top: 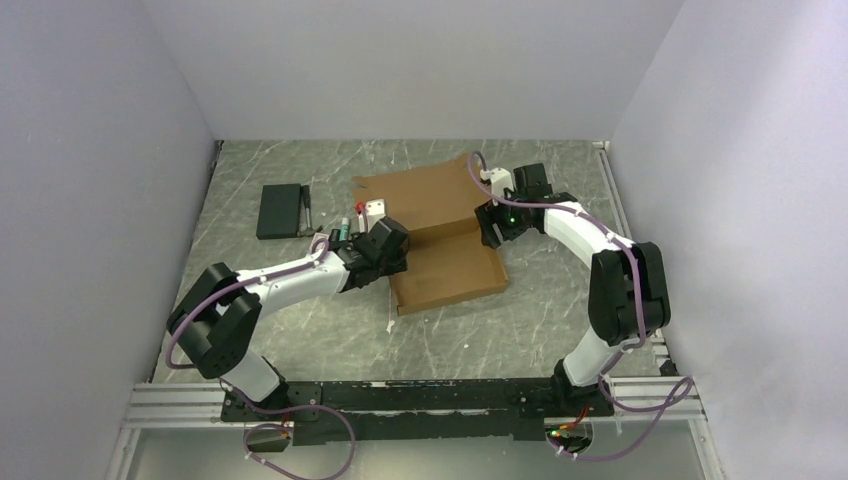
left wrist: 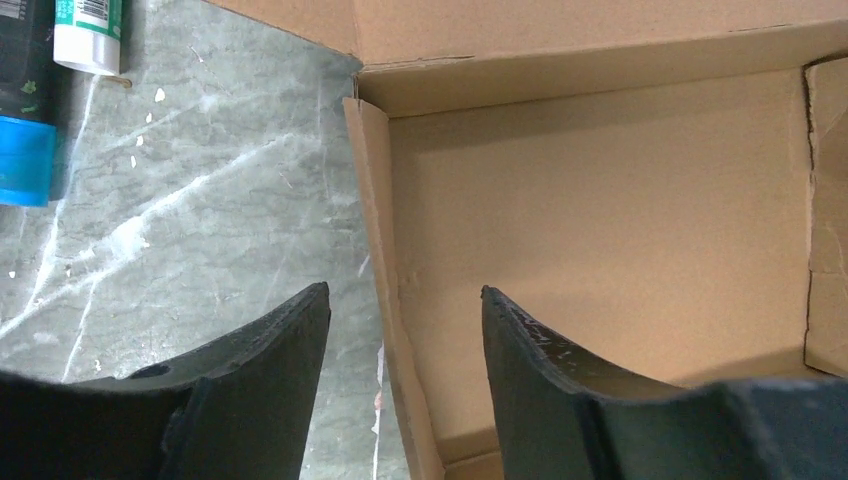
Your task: Fold the paper box
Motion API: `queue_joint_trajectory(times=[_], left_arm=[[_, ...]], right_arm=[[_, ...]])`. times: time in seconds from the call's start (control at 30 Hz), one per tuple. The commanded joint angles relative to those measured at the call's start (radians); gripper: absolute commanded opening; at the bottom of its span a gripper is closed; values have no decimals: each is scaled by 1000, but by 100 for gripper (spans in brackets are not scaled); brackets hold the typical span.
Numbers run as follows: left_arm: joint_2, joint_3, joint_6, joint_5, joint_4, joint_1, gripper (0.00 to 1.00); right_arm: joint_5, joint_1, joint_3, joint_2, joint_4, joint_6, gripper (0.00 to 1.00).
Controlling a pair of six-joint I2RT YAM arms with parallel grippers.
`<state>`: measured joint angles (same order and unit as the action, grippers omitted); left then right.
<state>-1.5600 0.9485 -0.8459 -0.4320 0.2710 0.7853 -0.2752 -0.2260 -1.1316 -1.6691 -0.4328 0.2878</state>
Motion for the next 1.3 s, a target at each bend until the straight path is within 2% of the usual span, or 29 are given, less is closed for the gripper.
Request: queue_joint_trajectory(times=[0.0,0.1,0.23,0.33,0.43,0.6,0.7,0.8,0.97,1.27], left_arm=[[73,30,63,2,-1,2,67],[127,7,157,36,-30,2,80],[241,-54,333,146,-97,-4,92],[289,-60,405,203,-54,-42,94],[304,-61,429,256,5,-119,92],[305,-60,432,278,61,-254,91],[283,-33,451,245,119,-306,86],[268,-15,451,184,173,-314,86],[323,-77,372,96,143,-314,99],[434,-152,186,58,123,-327,99]], right_arm=[[-148,5,-5,46,-45,48,74],[-238,25,-13,74,-85,103,75],[-349,58,-19,124,-135,168,75],[-373,70,-17,143,-150,194,75],[-379,74,-17,154,-152,200,75],[-384,76,-16,163,-153,202,75],[-385,77,-17,162,-156,204,75],[-388,78,-19,161,-161,207,75],[-389,79,-19,155,-165,211,75],[-393,81,-19,157,-169,212,75]])
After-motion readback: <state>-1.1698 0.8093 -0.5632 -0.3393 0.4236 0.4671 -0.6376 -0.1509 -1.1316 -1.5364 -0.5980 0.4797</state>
